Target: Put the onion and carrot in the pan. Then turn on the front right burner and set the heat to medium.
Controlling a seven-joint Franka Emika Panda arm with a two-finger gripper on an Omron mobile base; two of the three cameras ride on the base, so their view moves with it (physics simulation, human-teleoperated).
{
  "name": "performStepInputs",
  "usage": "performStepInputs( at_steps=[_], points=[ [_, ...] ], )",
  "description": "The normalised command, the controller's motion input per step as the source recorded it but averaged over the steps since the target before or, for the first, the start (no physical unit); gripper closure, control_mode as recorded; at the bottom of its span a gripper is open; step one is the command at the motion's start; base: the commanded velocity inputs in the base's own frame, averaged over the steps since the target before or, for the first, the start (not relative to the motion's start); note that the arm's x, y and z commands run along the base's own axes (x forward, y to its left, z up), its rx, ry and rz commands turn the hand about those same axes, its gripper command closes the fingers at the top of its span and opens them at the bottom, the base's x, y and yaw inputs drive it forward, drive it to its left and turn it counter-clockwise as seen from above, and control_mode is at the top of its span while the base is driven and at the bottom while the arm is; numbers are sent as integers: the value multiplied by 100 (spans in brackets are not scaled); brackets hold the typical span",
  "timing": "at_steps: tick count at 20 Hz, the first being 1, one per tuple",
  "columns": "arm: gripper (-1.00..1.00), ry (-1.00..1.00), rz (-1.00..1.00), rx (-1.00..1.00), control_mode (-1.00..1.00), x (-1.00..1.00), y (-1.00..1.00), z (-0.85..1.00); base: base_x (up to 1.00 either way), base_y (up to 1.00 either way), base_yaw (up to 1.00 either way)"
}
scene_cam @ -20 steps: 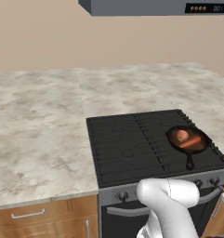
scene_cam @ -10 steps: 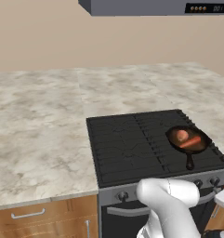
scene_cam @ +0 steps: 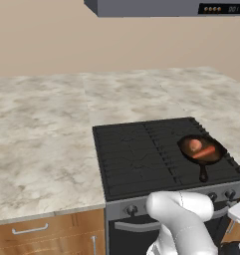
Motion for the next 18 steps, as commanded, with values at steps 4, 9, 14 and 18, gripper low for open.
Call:
performStepInputs(
  at_steps=[4, 9, 14, 18],
  points=[
    [-100, -1, 0, 0, -100, 3, -3, -3, 0, 0, 0],
    [-100, -1, 0, 0, -100, 6, -4, -5, 0, 0, 0],
    [-100, 0, 0, 0, -100, 16, -4, -12, 0, 0, 0],
    [-100, 0, 0, 0, -100, 24, -9, -12, 0, 0, 0]
  ],
)
